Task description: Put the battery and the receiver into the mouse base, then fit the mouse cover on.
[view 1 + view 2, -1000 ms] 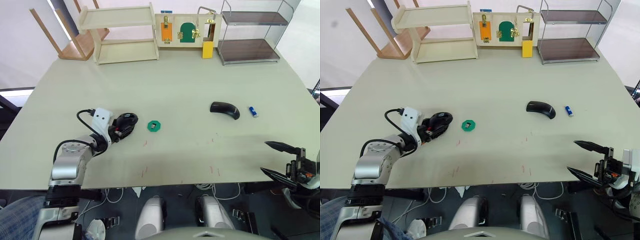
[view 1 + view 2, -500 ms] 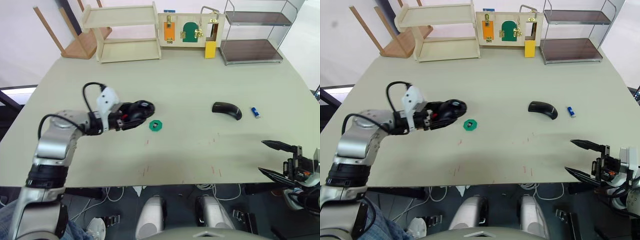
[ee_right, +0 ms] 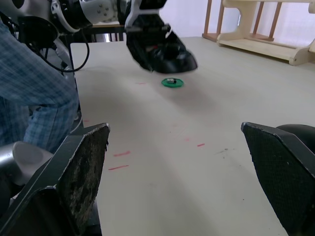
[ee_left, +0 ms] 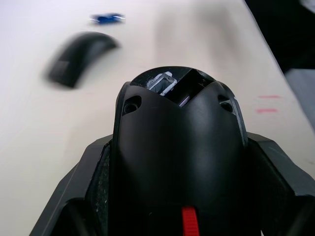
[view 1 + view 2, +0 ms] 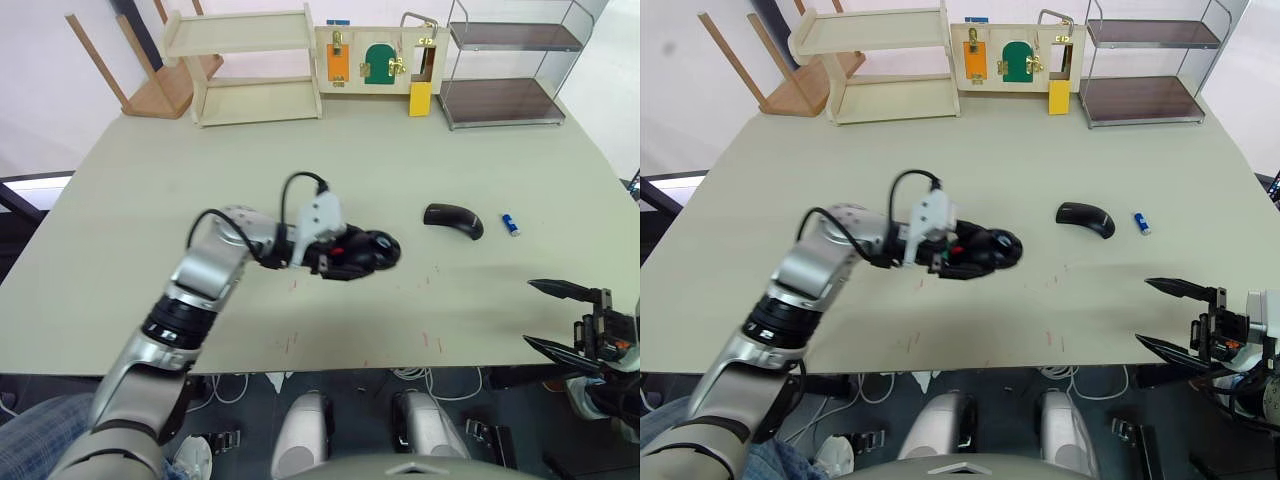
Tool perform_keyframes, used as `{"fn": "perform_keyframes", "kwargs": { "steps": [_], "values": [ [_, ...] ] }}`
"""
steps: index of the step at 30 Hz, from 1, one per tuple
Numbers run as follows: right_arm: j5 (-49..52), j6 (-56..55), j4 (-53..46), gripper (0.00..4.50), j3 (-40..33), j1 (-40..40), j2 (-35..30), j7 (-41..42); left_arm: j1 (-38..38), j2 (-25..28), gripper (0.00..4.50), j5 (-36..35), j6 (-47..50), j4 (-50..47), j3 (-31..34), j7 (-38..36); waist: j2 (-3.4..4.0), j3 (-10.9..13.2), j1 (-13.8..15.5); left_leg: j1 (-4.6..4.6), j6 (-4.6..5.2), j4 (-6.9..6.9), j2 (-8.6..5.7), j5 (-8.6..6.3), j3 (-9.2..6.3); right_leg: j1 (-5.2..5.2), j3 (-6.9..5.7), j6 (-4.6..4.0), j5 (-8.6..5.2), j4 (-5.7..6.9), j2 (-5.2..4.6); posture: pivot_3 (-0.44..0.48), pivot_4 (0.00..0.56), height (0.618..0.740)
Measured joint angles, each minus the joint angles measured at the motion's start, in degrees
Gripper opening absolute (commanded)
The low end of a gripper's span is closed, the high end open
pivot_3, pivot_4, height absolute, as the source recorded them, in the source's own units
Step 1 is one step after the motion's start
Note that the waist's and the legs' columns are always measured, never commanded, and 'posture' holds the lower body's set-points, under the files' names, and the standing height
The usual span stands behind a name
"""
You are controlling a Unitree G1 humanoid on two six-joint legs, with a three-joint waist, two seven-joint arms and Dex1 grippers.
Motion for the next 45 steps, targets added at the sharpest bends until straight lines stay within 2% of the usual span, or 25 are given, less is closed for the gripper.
{"fn": "perform_keyframes", "kwargs": {
  "steps": [11,18,24,28,30,32,40,45],
  "values": [
    [-0.2,1.2,-3.0,4.5,0.0,0.9,0.7,-1.4,5.2,-2.4,3.01,3.7,-0.3,-0.1,-3.0,1.7,0.04,0.0,0.1,-0.02,0.01,0.14,0.02,0.0,-0.03,0.01,0.0,-0.08,-0.04,0.06,0.02,0.0,0.15,0.74],
    [-2.7,2.1,-2.5,4.5,0.1,0.4,0.8,-3.4,3.4,-5.2,3.01,7.5,-2.2,6.3,-4.1,2.9,0.04,0.0,0.1,0.0,0.01,0.18,0.02,0.0,-0.05,0.01,-0.02,-0.16,-0.09,0.1,0.03,0.0,0.15,0.74],
    [-6.1,0.4,-0.5,4.5,0.0,-1.2,1.9,-8.5,2.1,-6.6,3.01,8.6,-4.1,8.6,-5.1,1.8,0.05,0.0,0.1,-0.01,0.01,0.19,0.02,0.0,-0.04,0.01,-0.01,-0.16,-0.09,0.12,0.03,0.0,0.15,0.74],
    [-8.8,-0.5,-0.4,4.5,-1.2,-4.2,5.6,-19.2,1.2,-6.5,3.01,8.8,-4.1,9.6,-5.3,0.4,0.05,0.0,0.0,0.0,0.01,0.24,0.02,0.0,-0.04,0.01,0.0,-0.16,-0.09,0.16,0.03,0.0,0.15,0.74],
    [-10.2,3.2,-0.8,4.5,-1.2,-5.7,6.0,-27.5,0.9,-6.5,3.01,9.2,-4.3,9.9,-5.6,0.1,0.1,0.0,0.0,-0.01,0.01,0.29,0.02,0.0,-0.03,0.0,0.01,-0.19,-0.09,0.2,0.02,0.0,0.15,0.74],
    [-11.2,5.3,-1.2,4.5,-1.4,-6.1,6.1,-32.5,0.9,-6.5,3.01,9.2,-4.1,9.8,-5.6,-0.2,0.1,0.0,0.1,-0.02,0.01,0.29,0.02,0.0,-0.05,0.01,0.0,-0.2,-0.1,0.21,0.02,0.0,0.15,0.74],
    [-14.0,15.0,-5.8,4.5,-1.3,-9.1,7.0,-48.8,0.9,-6.8,3.01,10.0,-2.5,9.2,-5.6,0.0,0.11,0.0,0.0,-0.02,0.01,0.34,0.02,-0.01,-0.04,0.01,0.01,-0.19,-0.11,0.23,0.02,0.0,0.15,0.74],
    [-20.6,23.2,-3.8,4.5,2.7,-13.9,5.2,-57.3,0.7,-6.9,3.01,10.2,-0.6,8.4,-5.5,0.1,0.12,0.0,-0.1,-0.02,0.01,0.39,0.02,-0.01,-0.01,0.01,0.04,-0.2,-0.1,0.27,0.02,0.0,0.15,0.74]
  ]
}}
